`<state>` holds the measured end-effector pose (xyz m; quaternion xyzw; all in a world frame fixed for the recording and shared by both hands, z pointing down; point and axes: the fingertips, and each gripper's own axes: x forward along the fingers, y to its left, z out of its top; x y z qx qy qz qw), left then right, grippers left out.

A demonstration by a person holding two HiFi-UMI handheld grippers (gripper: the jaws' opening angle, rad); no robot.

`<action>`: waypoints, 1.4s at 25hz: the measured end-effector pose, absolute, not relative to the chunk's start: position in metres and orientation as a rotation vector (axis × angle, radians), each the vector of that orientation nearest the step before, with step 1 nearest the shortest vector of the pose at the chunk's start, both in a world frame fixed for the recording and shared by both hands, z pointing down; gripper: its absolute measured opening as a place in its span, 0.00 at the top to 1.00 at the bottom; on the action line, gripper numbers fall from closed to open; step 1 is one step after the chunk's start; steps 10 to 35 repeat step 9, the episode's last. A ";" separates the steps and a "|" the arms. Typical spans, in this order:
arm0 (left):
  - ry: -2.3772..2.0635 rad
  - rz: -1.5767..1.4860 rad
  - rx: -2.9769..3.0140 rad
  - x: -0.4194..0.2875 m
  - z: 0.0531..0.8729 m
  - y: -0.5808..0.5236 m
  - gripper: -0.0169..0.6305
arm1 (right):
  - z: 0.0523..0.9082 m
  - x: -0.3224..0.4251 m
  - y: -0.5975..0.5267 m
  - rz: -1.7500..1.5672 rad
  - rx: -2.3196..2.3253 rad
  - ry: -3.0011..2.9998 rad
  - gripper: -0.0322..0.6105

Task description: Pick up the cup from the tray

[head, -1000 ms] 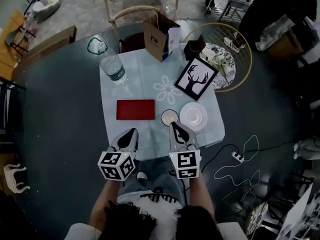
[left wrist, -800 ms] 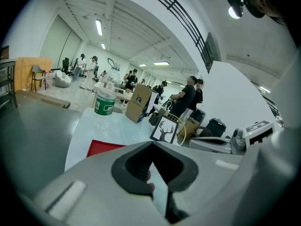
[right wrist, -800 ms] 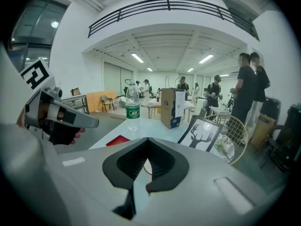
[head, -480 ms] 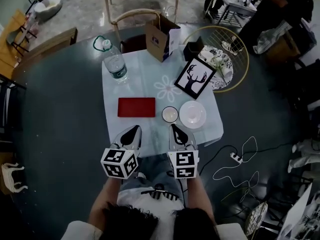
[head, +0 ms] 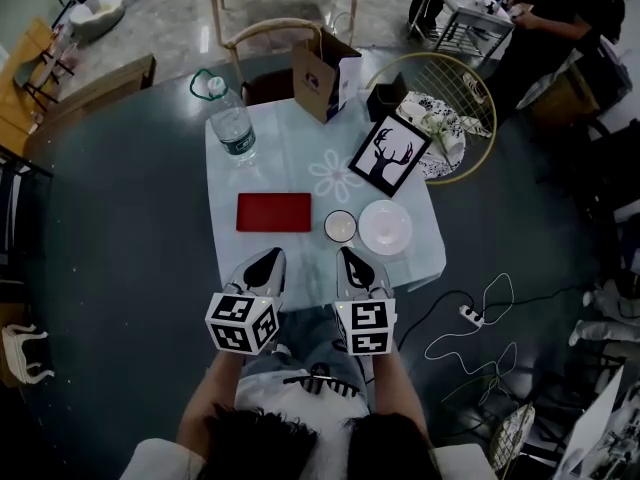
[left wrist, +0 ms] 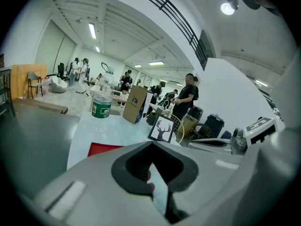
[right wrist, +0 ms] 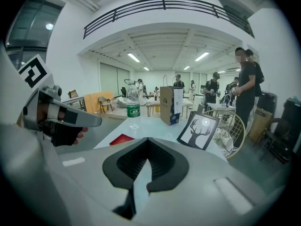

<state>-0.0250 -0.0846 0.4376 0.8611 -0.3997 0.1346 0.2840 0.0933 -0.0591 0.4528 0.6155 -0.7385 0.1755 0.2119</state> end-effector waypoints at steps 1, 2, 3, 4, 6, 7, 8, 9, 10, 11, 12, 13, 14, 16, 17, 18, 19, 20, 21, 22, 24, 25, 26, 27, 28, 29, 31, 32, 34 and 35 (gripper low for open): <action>-1.069 0.360 2.305 -0.025 0.437 -0.085 0.97 | 0.452 0.094 -0.059 0.486 1.712 -2.049 0.91; -1.069 0.360 2.305 -0.024 0.437 -0.085 0.97 | 0.452 0.094 -0.059 0.486 1.715 -2.046 0.91; -1.070 0.360 2.306 -0.024 0.436 -0.085 0.97 | 0.451 0.094 -0.059 0.487 1.718 -2.045 0.91; -1.070 0.361 2.306 -0.025 0.436 -0.085 0.97 | 0.451 0.094 -0.059 0.486 1.719 -2.044 0.91; -1.071 0.362 2.305 -0.025 0.437 -0.085 0.97 | 0.452 0.094 -0.058 0.485 1.718 -2.041 0.91; -1.071 0.362 2.305 -0.024 0.437 -0.085 0.97 | 0.453 0.094 -0.058 0.485 1.718 -2.039 0.91; -1.071 0.361 2.304 -0.024 0.438 -0.085 0.97 | 0.454 0.095 -0.057 0.486 1.719 -2.039 0.91; -1.071 0.361 2.304 -0.024 0.438 -0.085 0.97 | 0.455 0.095 -0.057 0.487 1.720 -2.038 0.91; -1.071 0.361 2.304 -0.024 0.438 -0.085 0.97 | 0.455 0.095 -0.057 0.487 1.720 -2.038 0.91; -1.071 0.361 2.304 -0.024 0.438 -0.085 0.97 | 0.455 0.095 -0.057 0.487 1.720 -2.038 0.91; -1.071 0.361 2.304 -0.024 0.438 -0.085 0.97 | 0.455 0.095 -0.057 0.487 1.720 -2.038 0.91; -1.071 0.361 2.304 -0.024 0.438 -0.085 0.97 | 0.455 0.095 -0.057 0.487 1.720 -2.038 0.91; -1.071 0.361 2.304 -0.024 0.438 -0.085 0.97 | 0.455 0.095 -0.057 0.487 1.720 -2.038 0.91; -1.071 0.361 2.304 -0.024 0.438 -0.085 0.97 | 0.455 0.095 -0.057 0.487 1.720 -2.038 0.91; -1.071 0.361 2.304 -0.024 0.438 -0.085 0.97 | 0.455 0.095 -0.057 0.487 1.720 -2.038 0.91; -1.071 0.361 2.304 -0.024 0.438 -0.085 0.97 | 0.455 0.095 -0.057 0.487 1.720 -2.038 0.91; -1.071 0.361 2.304 -0.024 0.438 -0.085 0.97 | 0.455 0.095 -0.057 0.487 1.720 -2.038 0.91; -1.071 0.361 2.304 -0.024 0.438 -0.085 0.97 | 0.455 0.095 -0.057 0.487 1.720 -2.038 0.91; -1.071 0.361 2.304 -0.024 0.438 -0.085 0.97 | 0.455 0.095 -0.057 0.487 1.720 -2.038 0.91; -1.071 0.361 2.304 -0.024 0.438 -0.085 0.97 | 0.455 0.095 -0.057 0.487 1.720 -2.038 0.91; -1.071 0.361 2.304 -0.024 0.438 -0.085 0.97 | 0.455 0.095 -0.057 0.487 1.720 -2.038 0.91; -1.071 0.361 2.304 -0.024 0.438 -0.085 0.97 | 0.455 0.095 -0.057 0.487 1.720 -2.038 0.91; -1.071 0.361 2.304 -0.024 0.438 -0.085 0.97 | 0.455 0.095 -0.057 0.487 1.720 -2.038 0.91; -1.071 0.361 2.304 -0.024 0.438 -0.085 0.97 | 0.455 0.095 -0.057 0.487 1.720 -2.038 0.91; -1.071 0.361 2.304 -0.024 0.438 -0.085 0.97 | 0.455 0.095 -0.057 0.487 1.720 -2.038 0.91; -1.071 0.361 2.304 -0.024 0.438 -0.085 0.97 | 0.455 0.095 -0.057 0.487 1.720 -2.038 0.91; -1.071 0.361 2.304 -0.024 0.438 -0.085 0.97 | 0.455 0.095 -0.057 0.487 1.720 -2.038 0.91; -1.071 0.361 2.304 -0.024 0.438 -0.085 0.97 | 0.455 0.095 -0.057 0.487 1.720 -2.038 0.91; -1.071 0.361 2.304 -0.024 0.438 -0.085 0.97 | 0.455 0.095 -0.057 0.487 1.720 -2.038 0.91; -1.071 0.361 2.304 -0.024 0.438 -0.085 0.97 | 0.455 0.095 -0.057 0.487 1.720 -2.038 0.91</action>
